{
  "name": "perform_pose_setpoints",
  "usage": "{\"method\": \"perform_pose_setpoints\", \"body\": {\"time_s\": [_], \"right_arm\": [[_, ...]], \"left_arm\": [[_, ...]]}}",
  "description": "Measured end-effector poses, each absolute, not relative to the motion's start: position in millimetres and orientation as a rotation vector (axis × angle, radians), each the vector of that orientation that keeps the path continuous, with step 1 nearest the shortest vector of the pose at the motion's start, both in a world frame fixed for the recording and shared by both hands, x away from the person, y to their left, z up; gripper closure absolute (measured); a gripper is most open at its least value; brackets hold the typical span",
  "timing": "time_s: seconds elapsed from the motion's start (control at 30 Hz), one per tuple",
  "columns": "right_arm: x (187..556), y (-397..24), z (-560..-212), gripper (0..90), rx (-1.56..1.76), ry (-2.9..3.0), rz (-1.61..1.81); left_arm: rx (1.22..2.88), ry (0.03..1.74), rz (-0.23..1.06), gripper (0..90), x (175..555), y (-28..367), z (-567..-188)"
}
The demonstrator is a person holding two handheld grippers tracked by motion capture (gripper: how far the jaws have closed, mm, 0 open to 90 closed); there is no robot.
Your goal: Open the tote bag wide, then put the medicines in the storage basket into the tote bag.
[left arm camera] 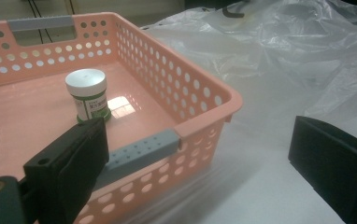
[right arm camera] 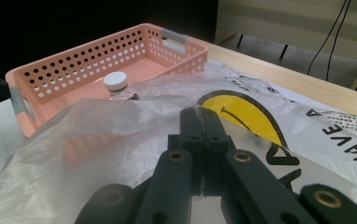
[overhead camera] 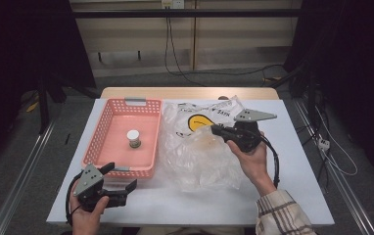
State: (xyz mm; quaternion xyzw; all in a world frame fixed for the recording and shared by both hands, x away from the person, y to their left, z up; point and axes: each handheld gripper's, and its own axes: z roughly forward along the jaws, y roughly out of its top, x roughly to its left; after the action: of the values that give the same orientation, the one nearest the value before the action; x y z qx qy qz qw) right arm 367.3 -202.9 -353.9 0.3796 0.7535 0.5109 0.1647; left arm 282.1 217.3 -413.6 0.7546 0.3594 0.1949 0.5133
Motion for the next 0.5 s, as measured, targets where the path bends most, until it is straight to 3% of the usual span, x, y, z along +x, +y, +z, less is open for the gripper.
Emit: {"method": "perform_pose_setpoints", "body": {"time_s": [0.5], "right_arm": [[367.4,-207.4,-354.0,90.0,1.076,2.186,1.461]], "left_arm": [[1.831,0.878,0.464,5.9,283.3,225.1,-407.5]]}}
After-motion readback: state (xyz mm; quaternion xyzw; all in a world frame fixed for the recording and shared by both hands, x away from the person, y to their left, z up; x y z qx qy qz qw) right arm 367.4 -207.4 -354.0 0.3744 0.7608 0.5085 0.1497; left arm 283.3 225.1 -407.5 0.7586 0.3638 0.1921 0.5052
